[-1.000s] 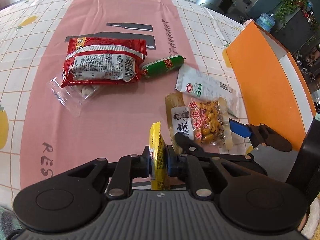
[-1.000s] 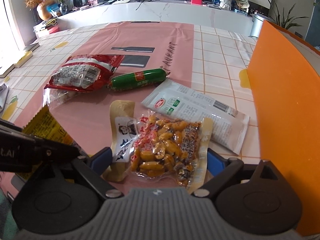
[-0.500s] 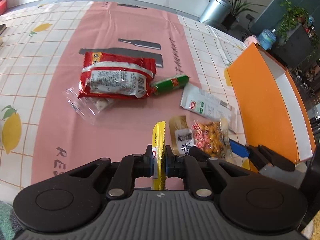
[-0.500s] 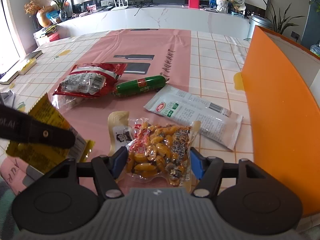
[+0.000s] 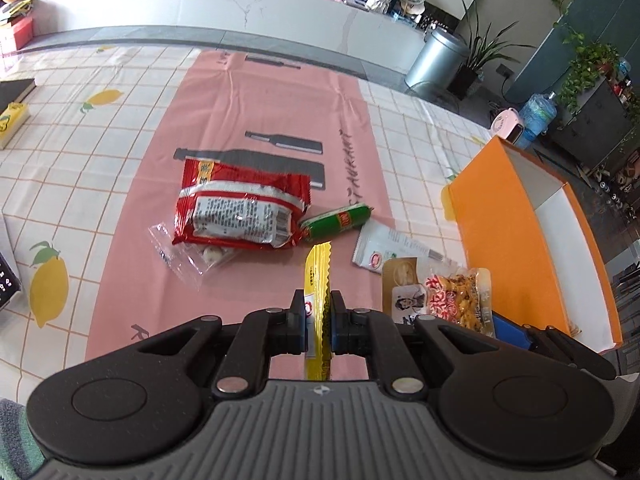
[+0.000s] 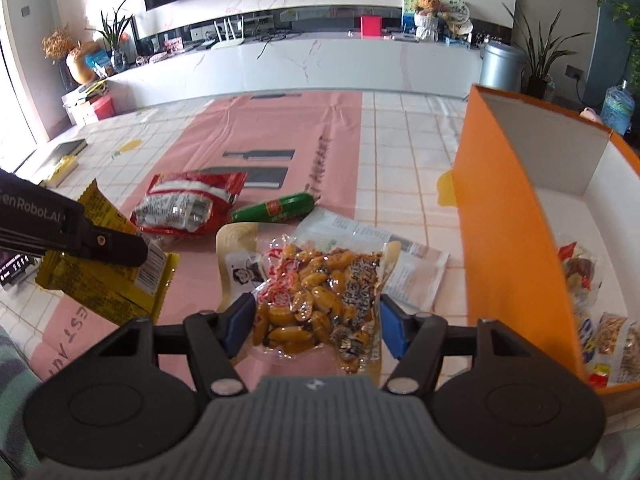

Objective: Organize snacks
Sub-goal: 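Carry both held packets over the orange box and lower them inside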

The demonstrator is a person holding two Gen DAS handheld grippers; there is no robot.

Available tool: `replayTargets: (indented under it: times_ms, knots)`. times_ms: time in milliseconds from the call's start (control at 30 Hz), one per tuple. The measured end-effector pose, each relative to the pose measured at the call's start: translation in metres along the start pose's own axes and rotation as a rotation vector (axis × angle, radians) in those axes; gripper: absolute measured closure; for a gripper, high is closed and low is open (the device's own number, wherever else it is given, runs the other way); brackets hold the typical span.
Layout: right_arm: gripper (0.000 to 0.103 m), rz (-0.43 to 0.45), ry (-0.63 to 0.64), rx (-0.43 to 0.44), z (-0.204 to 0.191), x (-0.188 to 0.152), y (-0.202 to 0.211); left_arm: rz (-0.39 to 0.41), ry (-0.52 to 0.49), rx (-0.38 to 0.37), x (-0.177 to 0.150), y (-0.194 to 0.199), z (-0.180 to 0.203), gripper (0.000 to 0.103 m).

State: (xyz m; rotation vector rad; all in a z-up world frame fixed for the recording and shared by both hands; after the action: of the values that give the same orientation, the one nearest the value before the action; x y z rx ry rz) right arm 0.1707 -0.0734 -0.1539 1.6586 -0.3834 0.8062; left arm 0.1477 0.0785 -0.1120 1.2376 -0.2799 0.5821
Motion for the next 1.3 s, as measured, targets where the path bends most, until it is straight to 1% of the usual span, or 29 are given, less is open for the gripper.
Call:
replayTargets:
  times_ms: [167,367,533,667,800,900,967,1033,1133,1200,1300]
  knots:
    - [0.04,0.057,-0.013,0.0,0.008,0.017,0.026,0.038,-0.036,-0.006,0.008,0.013,0.017,0.092]
    - [0.04,0.109,-0.014,-0.023,0.03,0.041,0.057,0.095,-0.085,-0.027,0.02,0.033,0.045,0.092]
    - [0.04,0.129,-0.024,-0.045,0.058,0.063,0.083,0.139,-0.148,-0.076,0.035,0.047,0.083,0.092]
    - [0.04,0.123,-0.048,-0.057,0.087,0.078,0.101,0.139,-0.191,-0.155,0.043,0.05,0.116,0.092]
    - [0.04,0.1,-0.068,-0.067,0.118,0.087,0.116,0.13,-0.238,-0.22,0.051,0.044,0.148,0.092]
    - [0.04,0.072,-0.079,-0.079,0.143,0.088,0.122,0.094,-0.275,-0.272,0.053,0.032,0.173,0.092]
    - [0.04,0.049,-0.073,-0.092,0.16,0.087,0.124,0.075,-0.309,-0.293,0.054,0.023,0.189,0.092]
    - [0.04,0.026,-0.053,-0.12,0.177,0.084,0.122,0.066,-0.357,-0.302,0.052,0.014,0.205,0.092]
    - [0.04,-0.015,-0.019,-0.154,0.201,0.079,0.114,0.032,-0.413,-0.326,0.049,-0.001,0.226,0.092]
    - [0.04,-0.055,-0.011,-0.15,0.212,0.074,0.108,0.0,-0.444,-0.33,0.046,-0.016,0.237,0.092]
    - [0.04,-0.113,0.015,-0.142,0.224,0.067,0.093,-0.03,-0.518,-0.311,0.04,-0.034,0.253,0.092]
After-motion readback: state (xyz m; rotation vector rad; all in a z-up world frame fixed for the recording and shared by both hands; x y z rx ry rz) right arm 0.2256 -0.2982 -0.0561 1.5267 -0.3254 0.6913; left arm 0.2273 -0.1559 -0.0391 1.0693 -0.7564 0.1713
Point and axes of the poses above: each gripper's, at about its wrist camera, not at the fingertips, and y roughly against the way its jaws point, z to its right, x to its top, the point moved 6 cm from there along -y, roughly the way its jaws point, and after that the axes turned 1 degree about -x, right-handed, at the moved point
